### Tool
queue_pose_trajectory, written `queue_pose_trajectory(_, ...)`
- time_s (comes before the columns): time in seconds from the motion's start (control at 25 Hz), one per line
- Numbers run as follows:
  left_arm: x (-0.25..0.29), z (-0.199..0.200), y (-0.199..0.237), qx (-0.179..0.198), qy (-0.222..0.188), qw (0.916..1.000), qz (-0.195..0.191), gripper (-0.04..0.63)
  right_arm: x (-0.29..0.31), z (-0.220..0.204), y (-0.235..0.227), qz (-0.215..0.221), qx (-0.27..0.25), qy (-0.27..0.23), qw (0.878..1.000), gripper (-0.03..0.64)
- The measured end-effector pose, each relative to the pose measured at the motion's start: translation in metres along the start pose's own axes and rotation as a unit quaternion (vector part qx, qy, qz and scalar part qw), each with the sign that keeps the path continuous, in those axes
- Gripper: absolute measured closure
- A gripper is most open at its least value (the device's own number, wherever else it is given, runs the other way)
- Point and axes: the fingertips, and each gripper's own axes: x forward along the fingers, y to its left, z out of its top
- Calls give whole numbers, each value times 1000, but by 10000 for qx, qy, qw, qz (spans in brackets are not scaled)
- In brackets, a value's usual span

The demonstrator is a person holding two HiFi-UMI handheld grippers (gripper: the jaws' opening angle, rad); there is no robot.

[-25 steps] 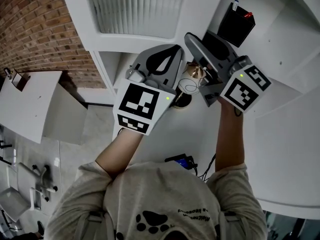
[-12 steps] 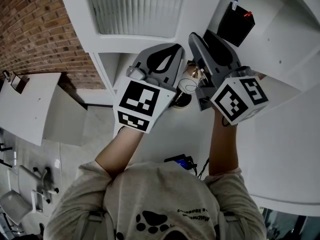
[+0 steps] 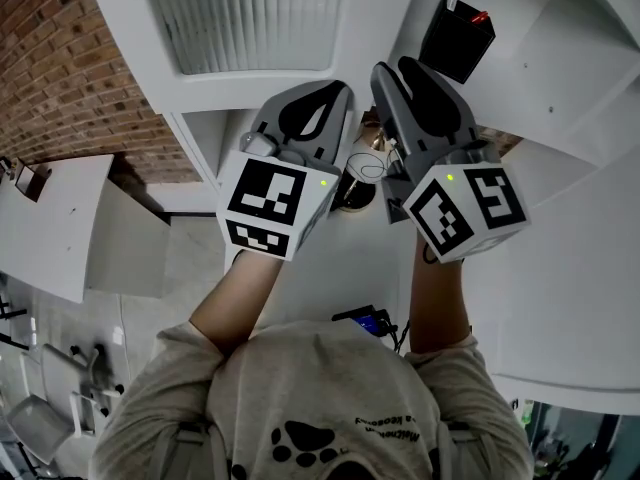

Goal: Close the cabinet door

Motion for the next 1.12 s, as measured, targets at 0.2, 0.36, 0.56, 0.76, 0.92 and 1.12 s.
queue_pose_trajectory(0.2,0,-1,1,-66,-43,10000,15,588,-12,7,8,-302,-472,-96,9984,563)
queue_pose_trajectory(0.36,-1,0,0,-96,-76,9999,5,588,-29,14,25,-397,-756,-153,9962,588)
queue_pose_trajectory(0.56,-2,-1,1,-94,-192,9997,77,588,-48,7,48,-408,-837,-113,9956,598)
queue_pose_trajectory(0.76,-2,-2,0,-12,-223,9996,163,588,-62,-10,65,-341,-718,10,9968,598)
queue_pose_trajectory(0.92,-4,-3,-2,-21,-190,9997,144,588,-73,-18,74,-394,-757,75,9963,598)
queue_pose_trajectory(1.12,-12,-2,-12,-89,-264,9996,-90,588,-87,-20,82,-469,-756,104,9960,598)
